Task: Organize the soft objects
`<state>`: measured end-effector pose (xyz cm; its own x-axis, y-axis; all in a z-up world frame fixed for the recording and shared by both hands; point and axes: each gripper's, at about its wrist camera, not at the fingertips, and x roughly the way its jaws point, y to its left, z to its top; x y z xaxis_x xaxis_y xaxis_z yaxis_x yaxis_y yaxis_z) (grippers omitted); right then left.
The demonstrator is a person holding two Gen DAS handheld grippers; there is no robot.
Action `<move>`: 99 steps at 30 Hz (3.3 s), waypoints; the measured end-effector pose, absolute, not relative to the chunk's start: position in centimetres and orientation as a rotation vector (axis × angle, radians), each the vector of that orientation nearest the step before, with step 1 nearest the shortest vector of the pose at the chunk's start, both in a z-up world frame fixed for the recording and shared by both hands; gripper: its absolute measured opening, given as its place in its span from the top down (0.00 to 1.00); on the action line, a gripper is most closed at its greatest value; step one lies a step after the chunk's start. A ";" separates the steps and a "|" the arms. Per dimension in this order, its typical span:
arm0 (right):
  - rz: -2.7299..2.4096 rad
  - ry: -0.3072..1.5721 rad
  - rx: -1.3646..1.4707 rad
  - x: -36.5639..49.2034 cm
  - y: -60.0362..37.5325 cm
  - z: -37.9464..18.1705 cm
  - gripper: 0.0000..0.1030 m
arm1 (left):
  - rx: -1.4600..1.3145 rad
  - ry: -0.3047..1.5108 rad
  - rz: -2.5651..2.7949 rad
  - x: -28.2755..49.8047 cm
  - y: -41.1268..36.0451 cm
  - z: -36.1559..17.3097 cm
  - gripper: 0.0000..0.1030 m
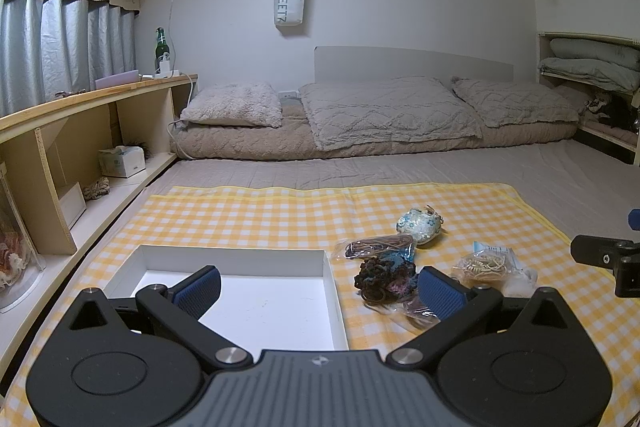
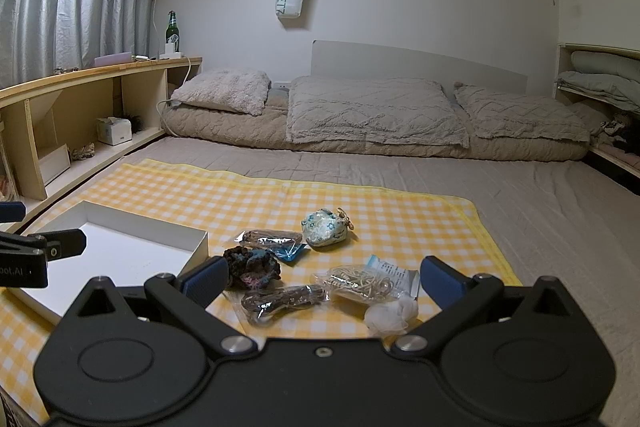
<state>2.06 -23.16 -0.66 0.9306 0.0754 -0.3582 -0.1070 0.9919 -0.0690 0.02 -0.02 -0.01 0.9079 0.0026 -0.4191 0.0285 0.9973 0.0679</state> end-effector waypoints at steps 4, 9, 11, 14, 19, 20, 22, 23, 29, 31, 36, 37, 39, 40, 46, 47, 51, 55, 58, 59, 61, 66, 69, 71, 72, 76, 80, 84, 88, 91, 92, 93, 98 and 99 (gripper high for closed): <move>0.094 0.364 -0.088 2.1 -23.2 -0.6 0.00 | 0.073 0.432 -0.014 0.0 0.0 0.0 0.00; 0.094 0.364 -0.088 2.1 -23.2 -0.6 0.00 | 0.073 0.432 -0.013 0.0 0.0 0.0 0.00; 0.094 0.364 -0.088 2.1 -23.2 -0.6 0.00 | 0.073 0.432 -0.014 0.0 0.0 0.0 0.00; 0.094 0.364 -0.088 2.1 -23.2 -0.6 0.00 | 0.073 0.432 -0.013 0.0 0.0 0.0 0.00; 0.094 0.364 -0.087 2.4 -23.1 -0.9 0.00 | 0.073 0.431 -0.015 0.2 -0.2 -0.3 0.00; 0.095 0.362 -0.087 2.5 -23.0 -1.1 0.00 | 0.074 0.429 -0.017 0.2 -0.2 -0.1 0.00; 0.097 0.360 -0.087 2.5 -22.9 -1.3 0.00 | 0.072 0.424 -0.020 0.2 -0.4 -0.2 0.00; 0.098 0.358 -0.087 2.6 -22.8 -1.4 0.00 | 0.065 0.422 -0.025 0.1 -0.6 0.1 0.00; 0.094 0.336 -0.070 2.2 -23.1 -0.7 0.00 | 0.039 0.403 -0.039 1.6 -0.9 1.8 0.00; 0.088 0.319 -0.070 2.5 -23.4 0.0 0.00 | 0.052 0.371 -0.033 2.0 -1.1 2.9 0.00; 0.087 0.260 -0.086 3.6 -24.1 3.0 0.00 | 0.099 0.308 -0.049 4.0 -2.3 5.3 0.00; 0.089 0.251 -0.089 4.1 -24.2 3.6 0.00 | 0.116 0.302 -0.053 4.6 -2.7 5.6 0.00; 0.088 0.229 -0.093 4.9 -24.5 5.1 0.00 | 0.146 0.295 -0.053 6.1 -3.4 6.1 0.00; 0.088 0.219 -0.096 5.4 -24.6 5.8 0.00 | 0.153 0.294 -0.050 6.8 -3.6 6.2 0.00; 0.076 0.233 -0.058 9.7 -25.0 8.8 0.00 | 0.164 0.359 -0.081 11.6 -4.9 5.5 0.00; 0.072 0.246 -0.044 10.6 -25.0 8.9 0.00 | 0.159 0.372 -0.081 12.4 -5.0 5.1 0.00; 0.038 0.321 0.015 14.3 -25.4 8.1 0.00 | 0.155 0.459 -0.068 15.8 -5.3 2.5 0.00; -0.001 0.466 0.109 18.1 -26.5 5.3 0.00 | 0.124 0.595 -0.105 19.5 -5.6 -0.5 0.00; -0.033 0.579 0.179 20.7 -27.4 2.9 0.00 | 0.061 0.696 -0.137 22.0 -5.7 -2.8 0.00; -0.037 0.611 0.188 21.3 -27.5 2.1 0.00 | 0.046 0.720 -0.143 22.7 -5.8 -3.5 0.00; -0.047 0.669 0.195 22.7 -27.6 0.6 0.00 | 0.021 0.761 -0.155 24.0 -6.3 -4.8 0.00; -0.078 0.792 0.253 25.6 -28.2 -2.9 0.00 | 0.006 0.831 -0.168 27.2 -7.0 -7.7 0.01; -0.096 0.860 0.316 27.4 -29.0 -4.8 0.00 | 0.037 0.871 -0.178 28.5 -7.4 -9.4 0.05; -0.117 0.891 0.334 28.4 -29.2 -6.0 0.00 | 0.061 0.895 -0.192 29.1 -7.7 -10.5 0.05; -0.127 0.904 0.330 28.8 -29.1 -6.5 0.00 | 0.077 0.905 -0.196 29.2 -7.9 -10.9 0.05; -0.137 0.946 0.299 30.5 -28.3 -8.2 0.00 | 0.146 0.935 -0.202 29.7 -8.1 -12.7 0.05; -0.147 0.995 0.292 31.7 -27.5 -10.2 0.00 | 0.185 0.949 -0.198 30.0 -7.8 -13.8 0.11; -0.187 1.035 0.262 32.3 -26.9 -11.9 0.00 | 0.164 0.985 -0.212 30.3 -7.4 -14.4 0.30; -0.210 1.057 0.252 32.7 -27.0 -12.7 0.08 | 0.141 0.979 -0.218 30.2 -7.2 -14.2 0.47; -0.186 1.069 0.253 32.5 -27.1 -13.1 0.17 | 0.139 0.973 -0.221 30.2 -7.1 -13.8 0.50; -0.177 1.069 0.237 32.5 -26.9 -13.0 0.19 | 0.138 0.972 -0.222 30.1 -7.1 -13.7 0.50; -0.163 1.069 0.223 32.4 -26.7 -12.9 0.22 | 0.140 0.971 -0.222 29.9 -7.1 -13.5 0.51; -0.119 1.077 0.219 31.5 -26.5 -12.0 0.33 | 0.137 0.956 -0.223 29.0 -7.0 -12.3 0.53; -0.112 1.074 0.216 31.3 -26.5 -11.8 0.34 | 0.131 0.946 -0.223 28.8 -6.9 -11.8 0.53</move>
